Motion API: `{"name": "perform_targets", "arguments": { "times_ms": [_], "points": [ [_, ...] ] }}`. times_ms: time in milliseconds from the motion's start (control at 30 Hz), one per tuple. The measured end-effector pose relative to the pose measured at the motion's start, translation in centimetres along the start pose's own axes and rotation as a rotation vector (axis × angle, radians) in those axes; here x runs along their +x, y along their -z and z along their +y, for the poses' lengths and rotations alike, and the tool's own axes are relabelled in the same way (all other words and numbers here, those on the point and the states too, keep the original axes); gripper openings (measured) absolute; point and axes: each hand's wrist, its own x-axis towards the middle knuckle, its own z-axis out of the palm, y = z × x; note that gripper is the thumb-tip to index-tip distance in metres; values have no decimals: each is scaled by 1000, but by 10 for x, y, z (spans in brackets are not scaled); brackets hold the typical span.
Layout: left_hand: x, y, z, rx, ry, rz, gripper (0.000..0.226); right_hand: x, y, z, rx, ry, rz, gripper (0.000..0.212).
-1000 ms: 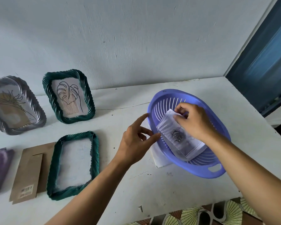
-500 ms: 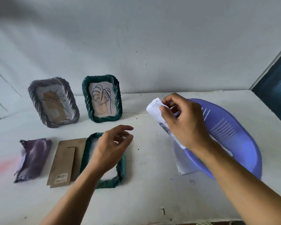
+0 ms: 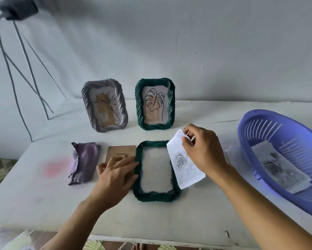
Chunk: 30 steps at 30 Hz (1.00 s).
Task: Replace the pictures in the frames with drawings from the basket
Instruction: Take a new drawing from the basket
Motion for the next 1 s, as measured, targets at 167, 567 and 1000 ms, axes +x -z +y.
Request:
{"name": "perform_targets", "arguments": {
  "times_ms": [167, 567, 1000],
  "points": [
    [-1, -2, -2, -20, -21, 26, 48, 1, -2, -11, 22, -80, -16, 6],
    [27, 28, 76, -634, -74, -113, 40, -12, -4, -22, 325, -348, -33, 6],
    [29, 24, 70, -1115, 276, -51, 50, -27, -13, -22, 472, -141, -189, 17]
  ]
}}
